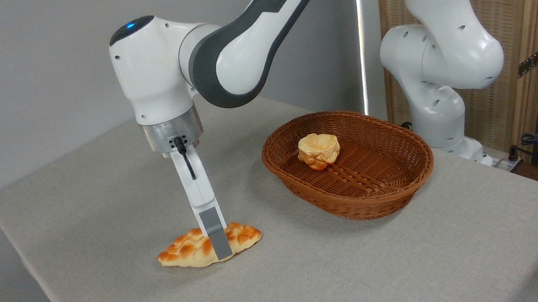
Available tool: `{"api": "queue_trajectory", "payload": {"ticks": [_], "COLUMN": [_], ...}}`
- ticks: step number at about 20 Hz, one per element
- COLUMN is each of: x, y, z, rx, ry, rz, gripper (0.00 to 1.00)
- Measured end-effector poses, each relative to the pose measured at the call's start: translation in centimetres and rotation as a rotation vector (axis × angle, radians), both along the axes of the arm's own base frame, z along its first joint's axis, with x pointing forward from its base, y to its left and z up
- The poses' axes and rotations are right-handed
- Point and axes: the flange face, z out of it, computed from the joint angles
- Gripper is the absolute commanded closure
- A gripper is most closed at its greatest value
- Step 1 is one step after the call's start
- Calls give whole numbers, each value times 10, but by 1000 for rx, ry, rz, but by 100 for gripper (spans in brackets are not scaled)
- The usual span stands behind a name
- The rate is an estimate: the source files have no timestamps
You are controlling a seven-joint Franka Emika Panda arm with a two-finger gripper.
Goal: Put bread into the basket
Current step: 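Lower the open gripper down onto the braided bread roll, then close the gripper around the middle of the braided roll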
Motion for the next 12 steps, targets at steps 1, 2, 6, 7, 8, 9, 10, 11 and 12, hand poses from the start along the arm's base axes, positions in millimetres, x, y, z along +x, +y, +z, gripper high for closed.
{"api": "queue_trajectory", "payload": {"ticks": [1,2,6,7,8,9,10,11,12], "x": [0,-1,0,0,0,-1,-1,-1,-2], "y": [-2,-4,-6,-6,-6,-7,-9,-12,-15], "z": [-1,-2,-6,-6,-6,-7,-7,-8,-9], "rx": [0,0,0,0,0,0,-1,-1,-1], "ry": [2,3,10,11,11,12,14,15,17], "rz": [-3,-7,-10,-11,-11,-12,-17,-22,-28], "gripper": [0,2,40,57,73,89,95,96,99]}}
